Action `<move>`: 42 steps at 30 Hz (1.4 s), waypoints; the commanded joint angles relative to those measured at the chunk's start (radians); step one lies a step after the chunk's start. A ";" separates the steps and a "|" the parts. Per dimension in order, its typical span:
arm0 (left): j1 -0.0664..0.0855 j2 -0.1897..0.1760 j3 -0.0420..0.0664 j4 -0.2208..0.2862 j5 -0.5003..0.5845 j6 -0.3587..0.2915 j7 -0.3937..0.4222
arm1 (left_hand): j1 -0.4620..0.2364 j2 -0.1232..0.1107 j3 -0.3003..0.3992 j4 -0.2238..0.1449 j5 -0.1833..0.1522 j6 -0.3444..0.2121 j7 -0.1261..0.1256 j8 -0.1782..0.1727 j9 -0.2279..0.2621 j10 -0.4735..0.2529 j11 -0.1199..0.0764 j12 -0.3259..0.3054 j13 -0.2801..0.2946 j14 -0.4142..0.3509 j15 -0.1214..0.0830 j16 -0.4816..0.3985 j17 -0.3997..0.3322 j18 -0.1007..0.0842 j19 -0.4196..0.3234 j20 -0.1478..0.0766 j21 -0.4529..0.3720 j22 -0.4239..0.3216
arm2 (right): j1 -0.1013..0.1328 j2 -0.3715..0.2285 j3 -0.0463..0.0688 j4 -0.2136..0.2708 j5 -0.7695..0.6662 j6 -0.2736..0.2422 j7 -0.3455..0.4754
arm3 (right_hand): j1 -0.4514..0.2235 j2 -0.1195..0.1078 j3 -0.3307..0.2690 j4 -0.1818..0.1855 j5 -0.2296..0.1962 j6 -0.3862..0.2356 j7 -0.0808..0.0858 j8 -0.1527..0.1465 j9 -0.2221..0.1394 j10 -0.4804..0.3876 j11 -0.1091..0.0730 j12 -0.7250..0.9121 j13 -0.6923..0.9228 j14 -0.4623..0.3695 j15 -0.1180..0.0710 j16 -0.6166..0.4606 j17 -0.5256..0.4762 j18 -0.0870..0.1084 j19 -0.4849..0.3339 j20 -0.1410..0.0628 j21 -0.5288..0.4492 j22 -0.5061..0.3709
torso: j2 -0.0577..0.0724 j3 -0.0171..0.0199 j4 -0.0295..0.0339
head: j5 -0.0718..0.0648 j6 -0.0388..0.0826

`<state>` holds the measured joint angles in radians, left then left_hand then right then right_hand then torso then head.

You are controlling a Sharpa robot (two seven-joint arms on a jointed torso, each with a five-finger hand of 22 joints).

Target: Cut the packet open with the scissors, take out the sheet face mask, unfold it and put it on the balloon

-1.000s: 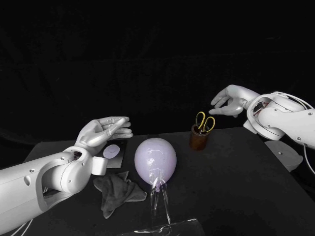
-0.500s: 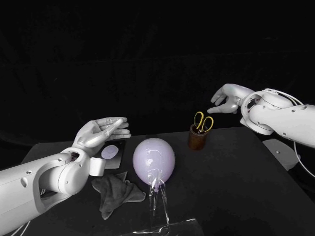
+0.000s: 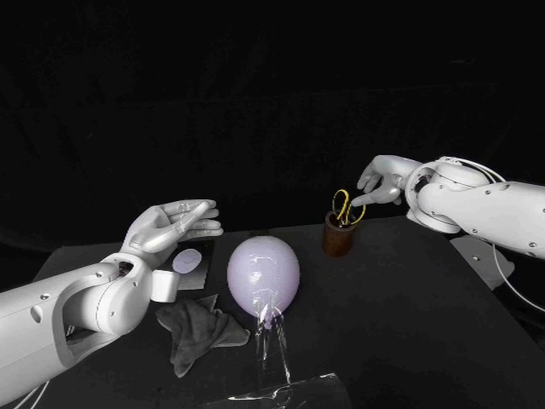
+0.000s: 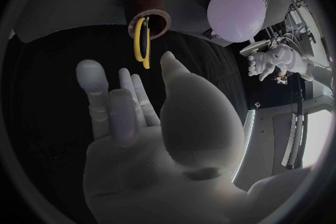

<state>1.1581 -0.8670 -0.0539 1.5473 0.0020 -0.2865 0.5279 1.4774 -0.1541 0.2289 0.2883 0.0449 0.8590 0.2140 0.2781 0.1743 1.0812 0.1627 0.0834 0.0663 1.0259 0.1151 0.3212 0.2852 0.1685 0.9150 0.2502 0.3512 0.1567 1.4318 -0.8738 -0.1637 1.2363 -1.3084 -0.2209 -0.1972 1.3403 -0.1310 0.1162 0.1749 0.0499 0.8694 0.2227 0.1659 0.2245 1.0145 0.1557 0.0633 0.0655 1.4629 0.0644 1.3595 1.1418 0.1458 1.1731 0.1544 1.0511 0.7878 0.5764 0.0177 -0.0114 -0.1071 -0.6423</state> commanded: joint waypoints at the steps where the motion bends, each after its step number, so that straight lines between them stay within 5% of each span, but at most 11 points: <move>1: 0.001 0.001 0.001 0.000 0.004 0.018 0.010 | -0.009 0.000 -0.004 -0.001 0.005 -0.005 0.007 -0.006 -0.002 0.002 0.002 -0.005 0.001 -0.006 0.004 -0.004 0.001 0.013 -0.001 0.005 -0.004 -0.002 | -0.007 0.006 0.000 -0.005 0.006 0.059 -0.009 | 0.020 0.007 -0.013 0.005 -0.002 -0.006 0.007 -0.006 0.003 -0.005 0.002 0.002 0.000 0.023 0.007 0.005 0.002 -0.003 -0.002 0.003 0.004 0.006 | 0.000 0.0007 -0.0003 | 0.000 0.000; 19: 0.002 -0.003 0.001 0.000 0.005 0.017 0.005 | -0.003 0.011 -0.004 -0.003 0.005 -0.003 0.006 -0.006 -0.001 0.005 0.001 -0.007 0.002 -0.006 0.003 -0.005 0.005 0.014 -0.001 0.005 -0.004 -0.003 | -0.028 0.027 -0.002 -0.037 0.034 0.079 -0.009 | 0.089 0.074 -0.004 0.030 -0.002 0.011 -0.006 -0.007 0.013 0.071 -0.014 0.023 0.007 0.035 -0.005 0.037 0.033 -0.015 0.040 -0.005 0.059 0.085 | 0.000 0.0011 -0.0005 | 0.003 0.003; 23: 0.002 -0.004 0.001 0.000 0.005 0.017 0.004 | -0.001 0.014 -0.003 -0.003 0.005 -0.002 0.005 -0.006 -0.001 0.005 0.001 -0.007 0.002 -0.006 0.003 -0.005 0.006 0.014 -0.001 0.006 -0.004 -0.003 | -0.031 0.031 -0.002 -0.043 0.041 0.078 -0.003 | 0.129 0.124 0.040 0.034 -0.002 0.035 -0.022 0.002 0.020 0.115 -0.030 0.032 0.008 0.039 -0.017 0.048 0.047 -0.019 0.056 -0.014 0.083 0.119 | 0.000 0.0014 -0.0008 | 0.003 0.004; 27: 0.002 -0.004 0.001 0.000 0.005 0.017 0.004 | 0.000 0.016 -0.003 -0.003 0.005 -0.002 0.005 -0.006 -0.001 0.006 0.001 -0.008 0.002 -0.006 0.003 -0.005 0.006 0.014 -0.001 0.006 -0.004 -0.003 | -0.035 0.035 -0.002 -0.048 0.045 0.077 -0.002 | 0.157 0.146 0.078 0.034 -0.001 0.056 -0.035 0.010 0.025 0.143 -0.042 0.036 0.007 0.039 -0.027 0.050 0.048 -0.021 0.062 -0.022 0.093 0.134 | 0.001 0.0020 -0.0003 | 0.002 0.003; 31: 0.002 -0.004 0.001 0.001 0.005 0.018 0.002 | 0.001 0.017 -0.003 -0.004 0.005 -0.002 0.005 -0.006 -0.001 0.006 0.001 -0.008 0.002 -0.006 0.003 -0.006 0.007 0.014 -0.001 0.006 -0.004 -0.003 | -0.037 0.040 -0.002 -0.057 0.046 0.072 -0.002 | 0.187 0.152 0.128 0.029 -0.001 0.091 -0.052 0.027 0.035 0.187 -0.059 0.042 0.007 0.039 -0.042 0.051 0.044 -0.023 0.067 -0.035 0.103 0.149 | 0.001 0.0010 -0.0003 | 0.001 0.001; 42: 0.002 -0.005 0.001 0.000 0.007 0.021 -0.001 | 0.005 0.024 -0.001 -0.004 0.005 -0.002 0.005 -0.007 -0.001 0.007 0.001 -0.010 0.002 -0.005 0.003 -0.006 0.009 0.014 -0.001 0.006 -0.004 -0.004 | -0.042 0.048 -0.002 -0.070 0.039 0.040 -0.004 | 0.182 0.120 0.233 0.036 -0.001 0.118 -0.067 0.040 0.052 0.236 -0.072 0.022 0.003 0.039 -0.055 0.052 0.034 -0.026 0.069 -0.050 0.114 0.168 | 0.000 0.0012 -0.0004 | -0.001 0.003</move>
<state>1.1587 -0.8731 -0.0539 1.5461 0.0038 -0.2853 0.5239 1.4819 -0.1419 0.2291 0.2883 0.0449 0.8551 0.2145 0.2781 0.1743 1.0811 0.1627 0.0802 0.0668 1.0259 0.1152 0.3212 0.2930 0.1713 0.9149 0.2502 0.3512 0.1545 1.3912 -0.8271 -0.1656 1.1672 -1.2609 -0.1654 -0.2019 1.5228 0.0010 0.3362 0.2121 0.0482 0.9808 0.1590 0.2018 0.2747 1.2390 0.0864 0.0915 0.0684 1.4667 0.0174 1.4062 1.1774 0.1300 1.2428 0.1125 1.1601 0.9528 0.5768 0.0190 -0.0118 -0.1072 -0.6407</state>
